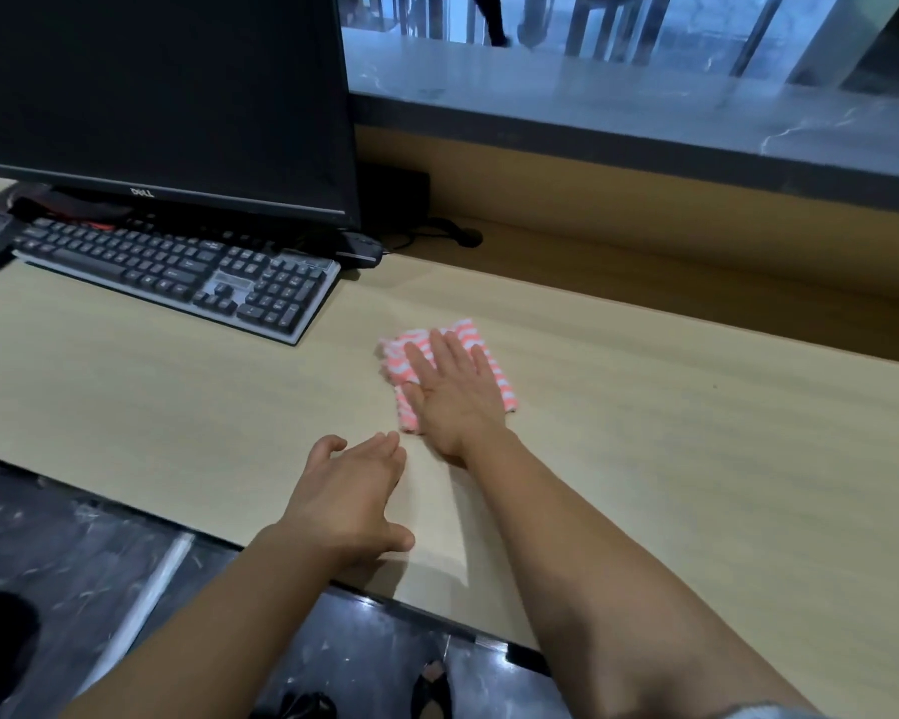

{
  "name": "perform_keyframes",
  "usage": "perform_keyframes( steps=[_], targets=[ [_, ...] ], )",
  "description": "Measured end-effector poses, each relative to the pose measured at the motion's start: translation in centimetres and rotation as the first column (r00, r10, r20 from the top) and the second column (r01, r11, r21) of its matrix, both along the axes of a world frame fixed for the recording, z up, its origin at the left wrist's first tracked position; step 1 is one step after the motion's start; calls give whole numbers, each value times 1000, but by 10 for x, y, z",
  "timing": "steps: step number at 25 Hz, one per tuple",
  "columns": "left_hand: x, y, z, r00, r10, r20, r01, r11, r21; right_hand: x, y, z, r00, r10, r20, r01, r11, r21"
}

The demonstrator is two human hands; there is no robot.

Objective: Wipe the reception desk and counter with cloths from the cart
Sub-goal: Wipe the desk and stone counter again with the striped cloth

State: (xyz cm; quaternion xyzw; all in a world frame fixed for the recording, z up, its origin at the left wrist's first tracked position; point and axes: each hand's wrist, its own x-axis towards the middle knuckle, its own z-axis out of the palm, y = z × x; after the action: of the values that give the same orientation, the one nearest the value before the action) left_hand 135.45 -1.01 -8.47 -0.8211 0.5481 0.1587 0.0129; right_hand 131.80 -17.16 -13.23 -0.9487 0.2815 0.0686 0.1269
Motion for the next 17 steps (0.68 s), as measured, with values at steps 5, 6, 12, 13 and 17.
perform_keyframes(
  steps=[5,6,12,13,17],
  targets=[
    [-4,0,0,999,31,-11,-30,999,40,-101,-73,3,960,-279,16,279,957,-77],
    [-4,0,-1,1000,29,-7,-29,998,54,-119,-85,2,941,-338,25,338,937,-84],
    [-3,2,-4,1000,24,-10,-23,996,91,-159,-109,-3,880,-475,1,472,874,-118],
    [-2,2,-5,1000,19,-7,-18,996,87,-156,-107,-3,866,-500,-7,496,861,-113],
    [-1,5,-8,1000,12,-24,-11,998,55,-123,-75,-1,846,-532,-36,529,846,-68]
  ],
)
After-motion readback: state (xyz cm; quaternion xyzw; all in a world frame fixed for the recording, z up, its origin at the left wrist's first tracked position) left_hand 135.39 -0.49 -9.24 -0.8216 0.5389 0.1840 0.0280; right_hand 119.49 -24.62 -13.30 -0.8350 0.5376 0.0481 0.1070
